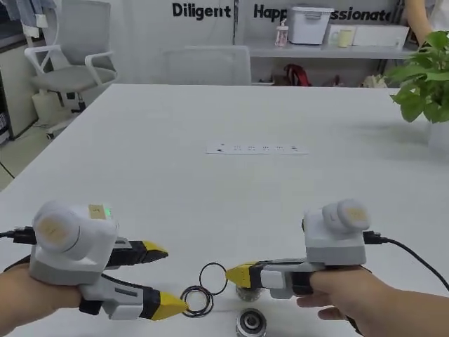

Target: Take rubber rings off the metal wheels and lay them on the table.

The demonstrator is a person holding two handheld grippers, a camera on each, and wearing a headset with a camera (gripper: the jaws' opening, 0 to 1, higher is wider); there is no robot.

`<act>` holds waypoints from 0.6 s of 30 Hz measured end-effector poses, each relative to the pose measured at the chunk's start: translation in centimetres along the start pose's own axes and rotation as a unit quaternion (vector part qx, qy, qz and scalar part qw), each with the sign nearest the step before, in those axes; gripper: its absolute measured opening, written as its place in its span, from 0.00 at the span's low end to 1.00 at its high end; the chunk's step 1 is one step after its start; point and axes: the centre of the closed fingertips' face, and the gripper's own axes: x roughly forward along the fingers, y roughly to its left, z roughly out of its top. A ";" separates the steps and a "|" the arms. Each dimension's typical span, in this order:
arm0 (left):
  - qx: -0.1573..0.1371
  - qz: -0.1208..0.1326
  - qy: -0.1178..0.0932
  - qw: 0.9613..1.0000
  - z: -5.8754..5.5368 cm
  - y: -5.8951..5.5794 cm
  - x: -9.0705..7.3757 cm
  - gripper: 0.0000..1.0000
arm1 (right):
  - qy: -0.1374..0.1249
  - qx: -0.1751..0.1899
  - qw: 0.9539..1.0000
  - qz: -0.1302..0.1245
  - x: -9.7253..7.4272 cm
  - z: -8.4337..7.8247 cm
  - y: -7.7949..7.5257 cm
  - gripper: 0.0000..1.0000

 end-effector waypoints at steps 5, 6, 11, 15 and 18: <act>-0.004 0.006 0.001 1.000 -0.3 0.4 -0.5 0.59 | 0.007 0.006 1.000 0.006 1.4 -0.4 0.7 0.00; -0.004 0.007 0.001 1.000 -0.4 0.4 -0.5 0.59 | 0.010 0.007 1.000 0.009 1.6 -0.5 0.8 0.00; -0.006 0.008 0.004 1.000 -0.7 0.4 -0.7 0.59 | 0.032 0.003 0.999 0.010 2.4 -1.5 1.3 0.00; -0.007 0.007 0.006 1.000 -1.0 0.2 -0.8 0.59 | 0.050 -0.009 0.999 0.000 2.7 -2.4 1.1 0.00; -0.007 0.006 0.009 1.000 -1.3 0.1 -0.8 0.59 | 0.058 -0.020 0.998 -0.007 2.8 -2.9 0.9 0.00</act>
